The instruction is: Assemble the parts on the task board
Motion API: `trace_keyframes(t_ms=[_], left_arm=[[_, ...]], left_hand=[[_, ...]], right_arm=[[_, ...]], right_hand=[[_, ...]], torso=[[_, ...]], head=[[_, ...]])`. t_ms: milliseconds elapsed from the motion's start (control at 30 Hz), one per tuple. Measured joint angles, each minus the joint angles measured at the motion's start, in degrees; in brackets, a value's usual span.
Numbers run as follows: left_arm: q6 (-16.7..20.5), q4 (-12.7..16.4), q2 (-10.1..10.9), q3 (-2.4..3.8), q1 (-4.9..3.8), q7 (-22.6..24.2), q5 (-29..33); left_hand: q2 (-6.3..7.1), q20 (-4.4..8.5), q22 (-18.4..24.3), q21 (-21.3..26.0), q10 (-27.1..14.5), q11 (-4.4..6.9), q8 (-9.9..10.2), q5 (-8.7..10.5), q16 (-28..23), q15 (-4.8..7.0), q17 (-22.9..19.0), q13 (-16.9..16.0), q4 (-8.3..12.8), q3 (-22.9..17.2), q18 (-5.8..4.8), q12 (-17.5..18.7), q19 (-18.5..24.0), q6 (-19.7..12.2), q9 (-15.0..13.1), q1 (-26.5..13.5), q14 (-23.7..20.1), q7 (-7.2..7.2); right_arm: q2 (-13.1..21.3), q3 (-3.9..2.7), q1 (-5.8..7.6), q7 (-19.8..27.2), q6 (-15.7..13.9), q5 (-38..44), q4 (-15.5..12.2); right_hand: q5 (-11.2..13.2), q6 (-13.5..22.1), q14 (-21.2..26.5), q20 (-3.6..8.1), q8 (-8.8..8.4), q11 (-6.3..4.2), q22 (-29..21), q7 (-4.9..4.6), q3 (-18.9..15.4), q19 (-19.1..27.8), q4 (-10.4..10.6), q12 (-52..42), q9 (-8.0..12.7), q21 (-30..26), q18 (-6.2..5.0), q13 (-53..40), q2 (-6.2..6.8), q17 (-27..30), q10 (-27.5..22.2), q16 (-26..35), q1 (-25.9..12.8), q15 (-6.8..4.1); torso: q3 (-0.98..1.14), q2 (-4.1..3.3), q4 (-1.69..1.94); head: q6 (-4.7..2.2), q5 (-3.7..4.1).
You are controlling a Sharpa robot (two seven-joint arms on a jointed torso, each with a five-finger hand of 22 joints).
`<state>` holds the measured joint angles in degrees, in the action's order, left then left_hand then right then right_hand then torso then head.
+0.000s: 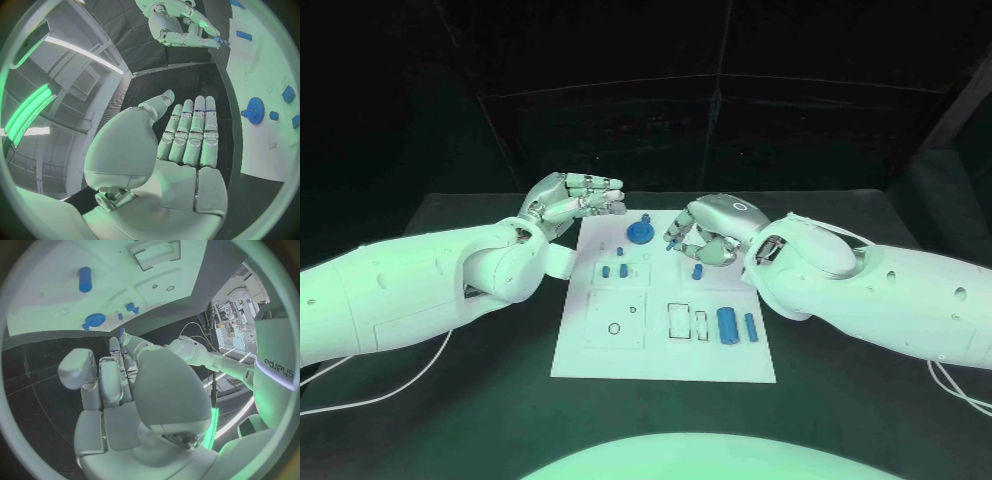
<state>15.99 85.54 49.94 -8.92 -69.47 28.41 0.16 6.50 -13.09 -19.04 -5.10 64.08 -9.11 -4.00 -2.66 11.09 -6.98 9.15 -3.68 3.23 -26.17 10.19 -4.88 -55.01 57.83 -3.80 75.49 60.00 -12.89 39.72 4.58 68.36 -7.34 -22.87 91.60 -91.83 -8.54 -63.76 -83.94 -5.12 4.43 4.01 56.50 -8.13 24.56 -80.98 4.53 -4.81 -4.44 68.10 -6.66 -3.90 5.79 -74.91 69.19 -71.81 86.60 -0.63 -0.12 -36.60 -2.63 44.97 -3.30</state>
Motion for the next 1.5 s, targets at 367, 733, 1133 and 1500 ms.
trace_keyframes(t_ms=[367, 733, 1133, 1500], left_arm=[[-0.13, 0.04, -0.24, 0.0, 0.0, -0.08, 0.0], [-0.21, 0.08, -0.51, 0.01, 0.0, -0.09, 0.01], [-0.27, 0.07, -0.62, 0.01, -0.01, -0.1, 0.01], [-0.42, 0.02, -0.71, 0.01, -0.01, -0.13, 0.02]], left_hand=[[0.0, 0.0, 0.06, 0.22, -0.2, -0.2, 0.0, 0.0, 0.0, 0.0, -0.05, 0.0, 0.0, 0.0, 0.0, 0.0, 0.0, 0.0, -0.01, 0.0, 0.0, 0.0], [0.0, 0.0, 0.17, 0.22, -0.2, -0.2, 0.0, 0.0, -0.23, 0.0, -0.04, 0.0, 0.0, 0.0, 0.0, 0.0, 0.0, 0.0, -0.01, 0.0, 0.0, 0.0], [0.0, 0.0, 0.19, 0.22, -0.2, -0.2, 0.0, 0.0, -0.27, 0.0, -0.09, 0.0, 0.0, 0.0, 0.0, 0.0, 0.0, 0.0, -0.01, 0.0, 0.0, 0.0], [0.0, 0.0, 0.3, 0.22, -0.2, -0.2, 0.0, 0.0, -0.27, 0.0, -0.09, 0.0, 0.0, 0.0, 0.0, 0.0, 0.0, 0.0, -0.01, 0.0, 0.0, 0.0]], right_arm=[[-5.25, 2.43, -0.94, 0.09, 2.69, 0.82, 0.86], [-8.41, 3.25, -3.56, 0.36, 5.31, 2.7, 3.33], [-9.85, 3.32, -4.39, 0.17, 7.05, 4.85, 4.49], [-10.1, 3.32, -4.51, -0.55, 7.72, 5.81, 4.5]], right_hand=[[0.0, 0.01, 0.0, 0.0, 0.0, 0.0, 0.04, 0.01, 0.21, 0.0, 0.06, 0.0, 0.13, 0.22, 0.0, 0.0, -0.22, 0.0, 0.0, 0.0, -0.22, 0.0], [0.0, 0.22, 0.0, 0.0, -0.22, 0.0, 0.19, -0.18, 0.36, 0.0, -0.1, 0.22, 0.16, 0.22, 0.0, 0.0, 0.01, 0.01, 0.0, -0.23, -0.45, 0.0], [0.0, 0.22, 0.0, 0.0, -0.22, 0.2, 0.23, -0.18, 0.5, 0.0, -0.24, 0.45, 0.16, 0.22, 0.0, 0.0, 0.01, 0.01, -0.2, -0.22, -0.45, 0.0], [0.0, 0.23, 0.0, 0.0, -0.23, 0.2, 0.3, -0.17, 0.5, 0.0, -0.24, 0.45, 0.16, 0.45, -0.01, 0.01, 0.01, -0.03, -0.2, -0.22, -0.45, 0.0]], torso=[[0.04, -0.01, -0.05], [0.05, -0.01, -0.12], [0.03, 0.04, -0.1], [0.03, 0.05, -0.1]], head=[[1.21, -2.25], [2.8, -3.85], [3.57, -4.7], [3.87, -5.08]])
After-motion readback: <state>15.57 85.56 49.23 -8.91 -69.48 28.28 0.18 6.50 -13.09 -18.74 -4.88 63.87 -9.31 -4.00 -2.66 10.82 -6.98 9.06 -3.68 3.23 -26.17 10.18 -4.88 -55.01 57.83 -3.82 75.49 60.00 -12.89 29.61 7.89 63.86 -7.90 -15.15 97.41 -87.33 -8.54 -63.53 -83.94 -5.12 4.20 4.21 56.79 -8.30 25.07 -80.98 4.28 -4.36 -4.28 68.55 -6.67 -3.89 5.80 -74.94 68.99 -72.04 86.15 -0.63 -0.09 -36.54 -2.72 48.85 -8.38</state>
